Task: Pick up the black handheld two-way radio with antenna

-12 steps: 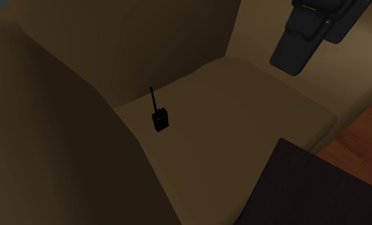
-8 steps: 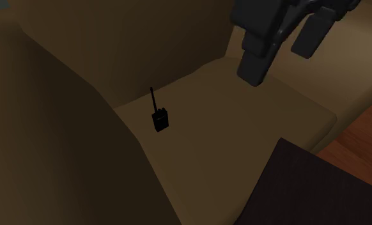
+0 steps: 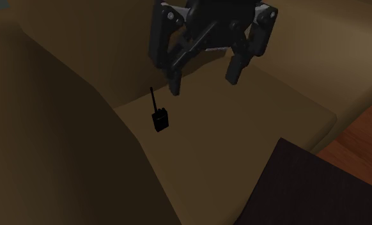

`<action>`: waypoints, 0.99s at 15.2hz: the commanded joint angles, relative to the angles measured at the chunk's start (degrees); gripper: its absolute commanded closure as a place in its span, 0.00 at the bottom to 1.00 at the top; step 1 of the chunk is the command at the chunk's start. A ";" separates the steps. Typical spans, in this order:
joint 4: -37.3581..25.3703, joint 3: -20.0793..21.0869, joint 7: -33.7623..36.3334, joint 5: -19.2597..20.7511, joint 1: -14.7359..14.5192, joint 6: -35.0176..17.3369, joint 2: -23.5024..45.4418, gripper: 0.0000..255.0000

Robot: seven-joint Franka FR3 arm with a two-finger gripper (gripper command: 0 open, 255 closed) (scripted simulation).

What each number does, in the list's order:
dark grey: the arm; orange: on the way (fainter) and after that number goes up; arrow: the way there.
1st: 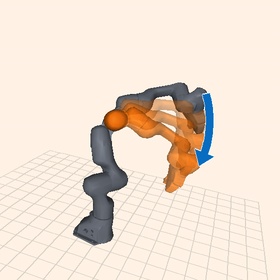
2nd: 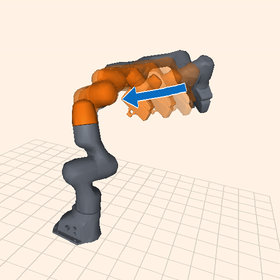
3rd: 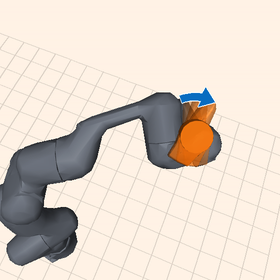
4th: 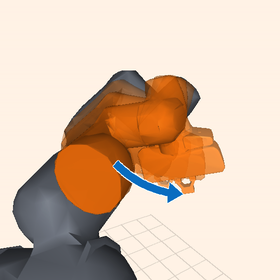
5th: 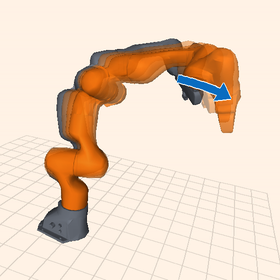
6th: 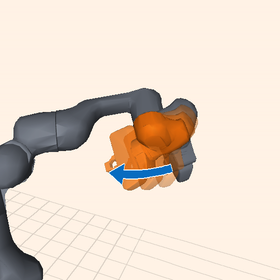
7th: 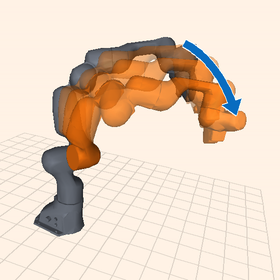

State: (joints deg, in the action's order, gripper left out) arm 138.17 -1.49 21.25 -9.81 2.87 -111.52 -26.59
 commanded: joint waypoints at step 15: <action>-13.38 -1.04 15.07 -10.46 2.49 -18.80 34.98 0.00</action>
State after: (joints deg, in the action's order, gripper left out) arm 126.36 -2.40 35.43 -19.43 5.20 -129.57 5.90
